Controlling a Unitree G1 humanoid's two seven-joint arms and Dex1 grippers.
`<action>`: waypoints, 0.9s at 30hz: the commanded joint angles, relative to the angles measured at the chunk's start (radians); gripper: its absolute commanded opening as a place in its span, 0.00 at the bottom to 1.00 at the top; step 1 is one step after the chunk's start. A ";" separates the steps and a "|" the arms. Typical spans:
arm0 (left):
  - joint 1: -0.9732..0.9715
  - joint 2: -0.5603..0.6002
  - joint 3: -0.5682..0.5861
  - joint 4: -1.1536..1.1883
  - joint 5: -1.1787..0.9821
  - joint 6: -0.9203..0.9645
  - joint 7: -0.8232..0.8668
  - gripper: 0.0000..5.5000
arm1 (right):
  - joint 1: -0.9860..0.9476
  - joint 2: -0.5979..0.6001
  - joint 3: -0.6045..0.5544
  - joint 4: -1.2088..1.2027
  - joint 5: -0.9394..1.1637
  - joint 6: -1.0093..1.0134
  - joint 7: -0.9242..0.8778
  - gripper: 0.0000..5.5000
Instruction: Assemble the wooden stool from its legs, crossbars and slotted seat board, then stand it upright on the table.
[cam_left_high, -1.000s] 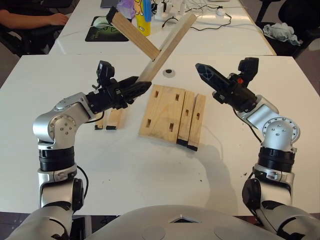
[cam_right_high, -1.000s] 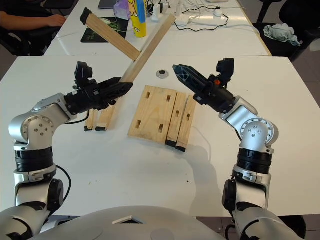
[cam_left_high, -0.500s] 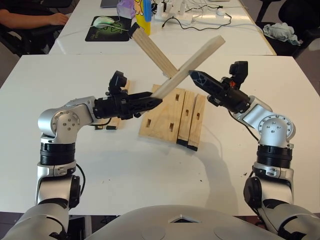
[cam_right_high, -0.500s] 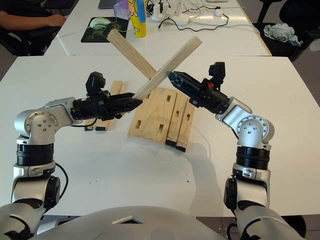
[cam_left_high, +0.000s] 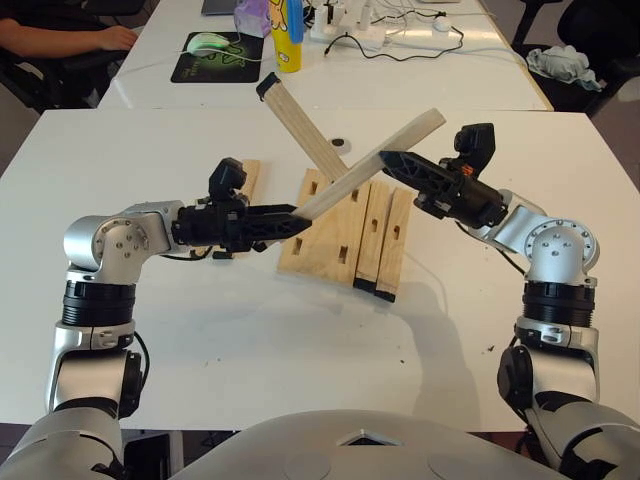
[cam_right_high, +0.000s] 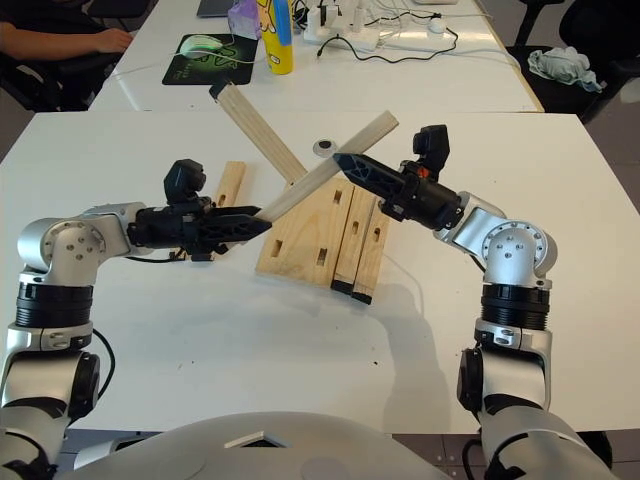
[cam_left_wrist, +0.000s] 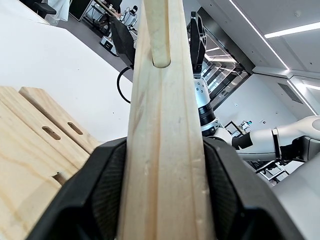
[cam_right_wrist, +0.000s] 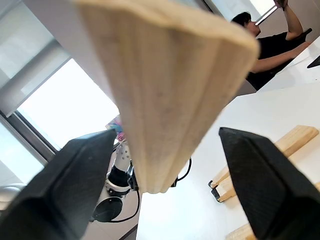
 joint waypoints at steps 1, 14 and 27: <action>-0.019 0.017 -0.002 -0.007 0.001 0.004 -0.013 0.38 | -0.025 -0.020 0.005 -0.005 0.001 0.013 0.020 0.60; -0.007 0.038 -0.042 -0.020 0.017 0.003 -0.040 0.38 | 0.013 0.007 0.018 -0.039 0.006 0.028 0.012 0.39; 0.043 -0.078 0.253 -0.028 -0.175 0.050 0.214 0.53 | 0.080 -0.040 -0.011 -0.036 -0.067 -0.075 0.022 0.37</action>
